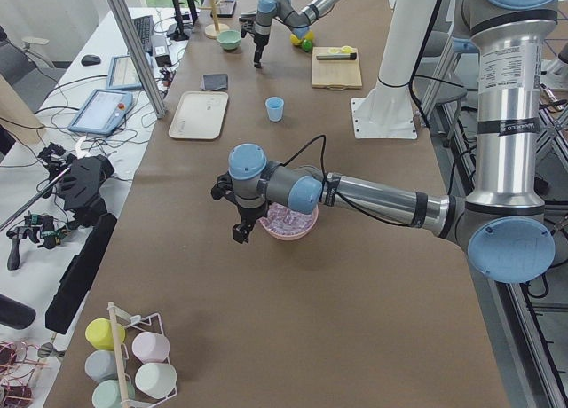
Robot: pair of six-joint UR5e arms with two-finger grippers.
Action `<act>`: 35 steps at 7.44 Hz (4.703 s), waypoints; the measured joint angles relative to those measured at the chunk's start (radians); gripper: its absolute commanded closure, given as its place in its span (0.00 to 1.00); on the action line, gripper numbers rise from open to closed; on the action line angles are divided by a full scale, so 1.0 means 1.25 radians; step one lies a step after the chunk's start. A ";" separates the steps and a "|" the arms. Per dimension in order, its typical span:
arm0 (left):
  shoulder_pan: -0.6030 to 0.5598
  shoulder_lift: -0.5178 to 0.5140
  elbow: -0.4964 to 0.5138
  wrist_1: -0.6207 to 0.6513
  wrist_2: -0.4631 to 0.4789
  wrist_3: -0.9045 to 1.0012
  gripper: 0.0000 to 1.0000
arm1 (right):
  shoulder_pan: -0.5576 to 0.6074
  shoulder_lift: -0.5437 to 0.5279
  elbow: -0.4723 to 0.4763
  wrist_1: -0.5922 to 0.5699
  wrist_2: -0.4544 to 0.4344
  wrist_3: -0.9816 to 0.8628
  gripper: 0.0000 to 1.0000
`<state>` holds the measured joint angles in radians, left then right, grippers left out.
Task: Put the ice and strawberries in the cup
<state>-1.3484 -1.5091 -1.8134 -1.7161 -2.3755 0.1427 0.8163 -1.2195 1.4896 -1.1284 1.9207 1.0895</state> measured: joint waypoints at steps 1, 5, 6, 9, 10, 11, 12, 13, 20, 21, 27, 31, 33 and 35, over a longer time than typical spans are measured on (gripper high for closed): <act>0.000 0.000 0.001 -0.003 0.000 0.000 0.01 | -0.006 0.001 -0.004 0.000 -0.004 0.000 0.28; 0.000 0.001 0.009 -0.004 0.001 0.000 0.01 | -0.009 0.000 -0.007 0.001 -0.012 -0.005 1.00; 0.000 0.001 0.010 -0.004 0.001 0.000 0.01 | -0.005 0.000 -0.003 -0.001 -0.011 -0.007 1.00; 0.000 0.001 0.016 -0.004 0.001 0.000 0.01 | 0.023 0.011 0.043 -0.021 0.001 -0.008 1.00; 0.001 0.001 0.019 -0.004 0.001 0.000 0.01 | 0.028 0.034 0.078 -0.045 0.002 -0.005 1.00; 0.001 0.000 0.022 -0.004 0.001 0.000 0.01 | 0.024 0.066 0.110 -0.080 0.006 -0.002 1.00; 0.001 0.000 0.025 -0.004 0.001 0.000 0.01 | 0.008 0.108 0.140 -0.140 0.010 0.006 1.00; 0.001 -0.001 0.026 -0.004 0.001 0.000 0.01 | -0.018 0.160 0.168 -0.231 0.012 0.025 1.00; 0.001 -0.001 0.027 -0.005 0.004 0.000 0.01 | -0.237 0.405 0.094 -0.416 -0.133 0.269 1.00; 0.001 -0.001 0.026 -0.005 0.004 0.000 0.01 | -0.243 0.422 0.068 -0.415 -0.144 0.278 1.00; 0.001 0.000 0.029 -0.005 0.002 0.000 0.01 | -0.244 0.420 0.049 -0.339 -0.141 0.288 0.07; 0.001 -0.001 0.043 -0.004 0.001 0.000 0.01 | -0.106 0.326 0.134 -0.326 -0.005 0.231 0.08; 0.001 0.000 0.051 -0.002 0.004 0.000 0.01 | 0.063 0.182 0.221 -0.327 0.187 0.020 0.02; 0.001 0.003 0.054 -0.002 0.005 0.000 0.01 | 0.241 0.018 0.234 -0.329 0.301 -0.338 0.02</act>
<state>-1.3468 -1.5058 -1.7453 -1.7184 -2.3687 0.1427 1.1173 -1.1972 1.7826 -1.5391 2.2971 0.6668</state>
